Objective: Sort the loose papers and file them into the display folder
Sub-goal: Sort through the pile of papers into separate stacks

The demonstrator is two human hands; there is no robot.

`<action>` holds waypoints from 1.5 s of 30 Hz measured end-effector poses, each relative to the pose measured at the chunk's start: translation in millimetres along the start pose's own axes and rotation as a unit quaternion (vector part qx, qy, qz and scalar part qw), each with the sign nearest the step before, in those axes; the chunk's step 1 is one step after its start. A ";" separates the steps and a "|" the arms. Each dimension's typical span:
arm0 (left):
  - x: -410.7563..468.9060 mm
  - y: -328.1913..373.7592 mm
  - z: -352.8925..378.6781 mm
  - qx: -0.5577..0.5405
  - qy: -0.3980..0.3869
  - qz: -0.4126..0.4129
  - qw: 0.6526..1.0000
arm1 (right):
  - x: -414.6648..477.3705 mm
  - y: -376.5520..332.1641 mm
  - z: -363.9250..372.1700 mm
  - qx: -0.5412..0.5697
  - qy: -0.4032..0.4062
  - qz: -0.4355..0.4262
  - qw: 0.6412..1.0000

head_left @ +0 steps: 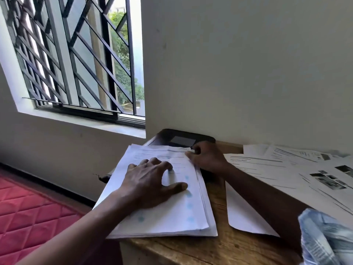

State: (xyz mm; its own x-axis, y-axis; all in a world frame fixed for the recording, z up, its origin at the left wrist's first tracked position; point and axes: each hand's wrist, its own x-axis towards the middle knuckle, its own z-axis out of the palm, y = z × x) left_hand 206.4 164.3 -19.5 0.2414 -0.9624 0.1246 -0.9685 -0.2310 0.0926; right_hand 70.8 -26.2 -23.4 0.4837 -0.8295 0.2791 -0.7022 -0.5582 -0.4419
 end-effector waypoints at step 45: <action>158.0 -45.0 32.6 -0.527 0.195 0.108 0.820 | -3.1 11.8 26.6 0.053 0.041 -0.048 0.997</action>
State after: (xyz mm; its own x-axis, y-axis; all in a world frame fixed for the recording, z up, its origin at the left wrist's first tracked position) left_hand 286.2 18.0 -36.2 0.2704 -0.7986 0.5376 -0.4506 0.3885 0.8038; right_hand 74.9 -29.7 -52.2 0.4986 -0.7737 0.3910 -0.5939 -0.6334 -0.4961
